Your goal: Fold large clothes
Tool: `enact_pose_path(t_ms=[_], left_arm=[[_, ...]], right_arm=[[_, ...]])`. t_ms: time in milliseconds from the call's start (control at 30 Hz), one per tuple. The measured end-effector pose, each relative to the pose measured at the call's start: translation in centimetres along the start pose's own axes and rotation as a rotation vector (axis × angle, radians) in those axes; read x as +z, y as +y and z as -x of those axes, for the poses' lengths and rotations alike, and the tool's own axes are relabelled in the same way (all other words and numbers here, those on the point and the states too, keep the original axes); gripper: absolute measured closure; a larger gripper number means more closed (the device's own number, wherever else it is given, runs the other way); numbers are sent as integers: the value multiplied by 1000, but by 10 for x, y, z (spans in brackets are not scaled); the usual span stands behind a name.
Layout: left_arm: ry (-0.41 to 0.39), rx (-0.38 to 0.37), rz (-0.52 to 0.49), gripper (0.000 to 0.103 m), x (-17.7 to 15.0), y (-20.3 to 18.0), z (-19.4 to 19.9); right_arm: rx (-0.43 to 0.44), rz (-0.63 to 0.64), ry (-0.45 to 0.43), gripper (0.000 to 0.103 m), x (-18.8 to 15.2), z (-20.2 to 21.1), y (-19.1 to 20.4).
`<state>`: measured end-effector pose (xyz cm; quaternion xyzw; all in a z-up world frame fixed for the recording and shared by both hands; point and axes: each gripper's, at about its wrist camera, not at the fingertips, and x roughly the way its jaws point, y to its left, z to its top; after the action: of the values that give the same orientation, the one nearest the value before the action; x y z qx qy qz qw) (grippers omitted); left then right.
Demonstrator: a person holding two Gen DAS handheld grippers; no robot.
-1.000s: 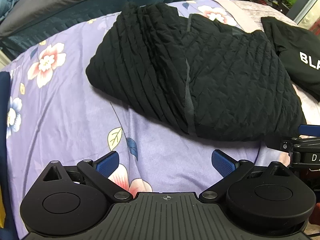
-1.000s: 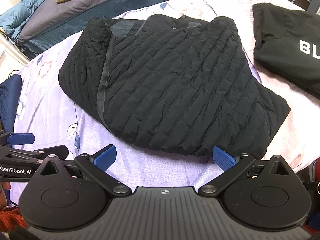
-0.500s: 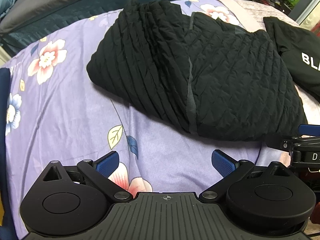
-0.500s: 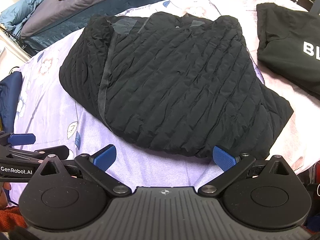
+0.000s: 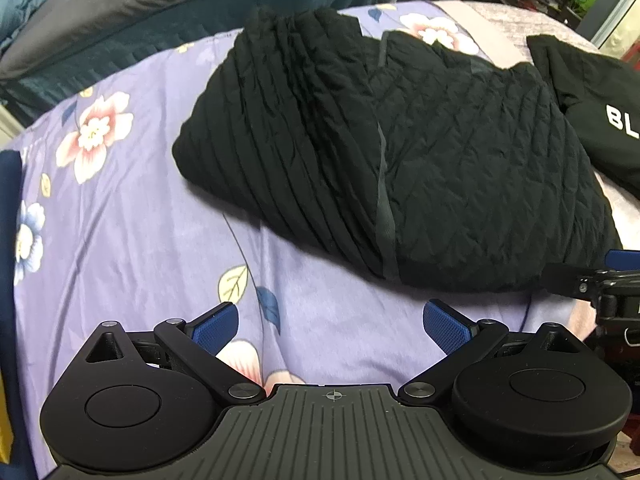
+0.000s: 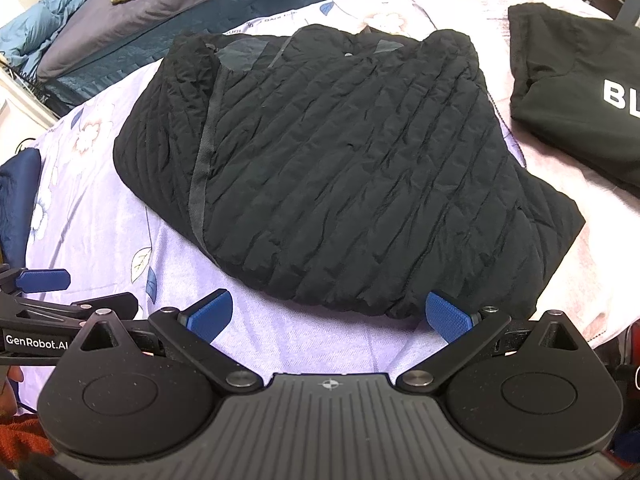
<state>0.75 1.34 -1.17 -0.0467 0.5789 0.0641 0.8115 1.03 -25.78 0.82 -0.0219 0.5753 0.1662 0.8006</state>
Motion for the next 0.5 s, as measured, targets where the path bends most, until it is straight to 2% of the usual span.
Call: enact_pose_path(t_ms=[133,300,367,500], left_arm=[[0,-42,27,0,-1,5,-4],[32,-49,39,0,-3,5,-12],[46,-54,38,0,-4,3,-14],[54,-65,26,0,1,-3,-17]], right_arm=[[9,-30,-25,1,2,-1,-9],[51,-101,-87,1,6,-5,-36],[59,-178,-129,1,8,-7,-59],[-22,-353,-212,1,8,-10,-121]])
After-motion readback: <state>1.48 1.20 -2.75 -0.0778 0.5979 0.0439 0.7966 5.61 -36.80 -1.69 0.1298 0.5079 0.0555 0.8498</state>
